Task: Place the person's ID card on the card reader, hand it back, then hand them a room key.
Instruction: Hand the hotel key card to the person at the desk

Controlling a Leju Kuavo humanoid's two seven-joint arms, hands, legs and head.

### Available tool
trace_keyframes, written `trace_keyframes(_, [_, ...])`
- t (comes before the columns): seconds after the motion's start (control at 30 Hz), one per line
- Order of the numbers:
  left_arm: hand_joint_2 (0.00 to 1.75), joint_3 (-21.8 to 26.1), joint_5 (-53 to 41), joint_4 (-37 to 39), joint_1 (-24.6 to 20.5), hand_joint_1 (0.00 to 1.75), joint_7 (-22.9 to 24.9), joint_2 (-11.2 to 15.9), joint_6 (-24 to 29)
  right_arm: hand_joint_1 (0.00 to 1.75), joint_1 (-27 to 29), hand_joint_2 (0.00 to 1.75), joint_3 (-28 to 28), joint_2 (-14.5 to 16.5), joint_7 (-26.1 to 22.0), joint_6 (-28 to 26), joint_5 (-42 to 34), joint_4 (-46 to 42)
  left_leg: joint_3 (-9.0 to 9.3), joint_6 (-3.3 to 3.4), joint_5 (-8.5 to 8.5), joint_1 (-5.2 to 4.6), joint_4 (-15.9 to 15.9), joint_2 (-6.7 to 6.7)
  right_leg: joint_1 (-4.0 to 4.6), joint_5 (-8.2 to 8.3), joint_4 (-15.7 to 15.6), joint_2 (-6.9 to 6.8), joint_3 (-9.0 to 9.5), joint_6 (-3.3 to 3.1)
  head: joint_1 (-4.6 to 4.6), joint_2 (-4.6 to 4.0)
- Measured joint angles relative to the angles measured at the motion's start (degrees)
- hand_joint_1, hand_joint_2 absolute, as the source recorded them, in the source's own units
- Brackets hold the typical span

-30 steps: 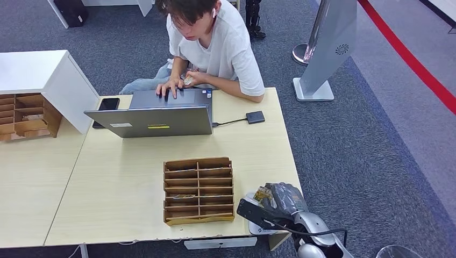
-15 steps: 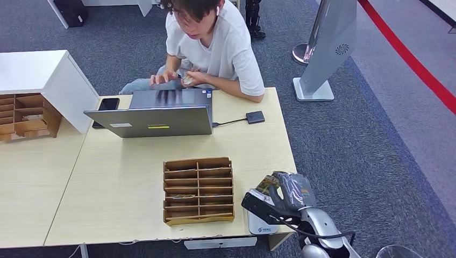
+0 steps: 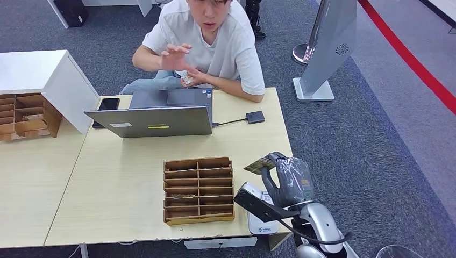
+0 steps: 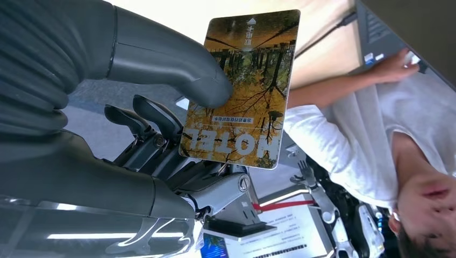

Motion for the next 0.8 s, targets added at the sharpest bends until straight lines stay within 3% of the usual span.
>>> trace_keyframes(0.13, [0.00,0.0,0.0,0.0,0.0,0.00,0.0,0.0,0.0,1.75,0.0,1.75,-0.1,0.5,-0.5,-0.3,0.0,-0.8,0.00,0.00,0.00,0.00,0.0,0.00,0.00,0.00,0.0,0.00,0.00,0.00,0.00,0.00])
trace_keyframes(0.47, [0.00,0.0,-0.6,0.0,-0.1,0.00,0.0,0.0,-0.2,1.75,-2.5,1.75,0.2,4.5,-10.3,-5.1,-4.4,-1.2,0.01,0.00,0.00,0.01,0.0,0.00,0.01,0.00,0.0,0.00,0.00,0.00,0.00,0.00])
trace_keyframes(0.8, [0.00,0.0,-1.4,0.0,-0.5,0.00,0.9,0.0,-1.0,1.75,-5.1,1.75,2.1,7.5,-12.1,-6.1,-2.8,-1.2,0.00,0.00,0.01,0.00,0.0,0.00,0.00,0.00,0.0,0.00,0.00,0.00,0.00,0.00])
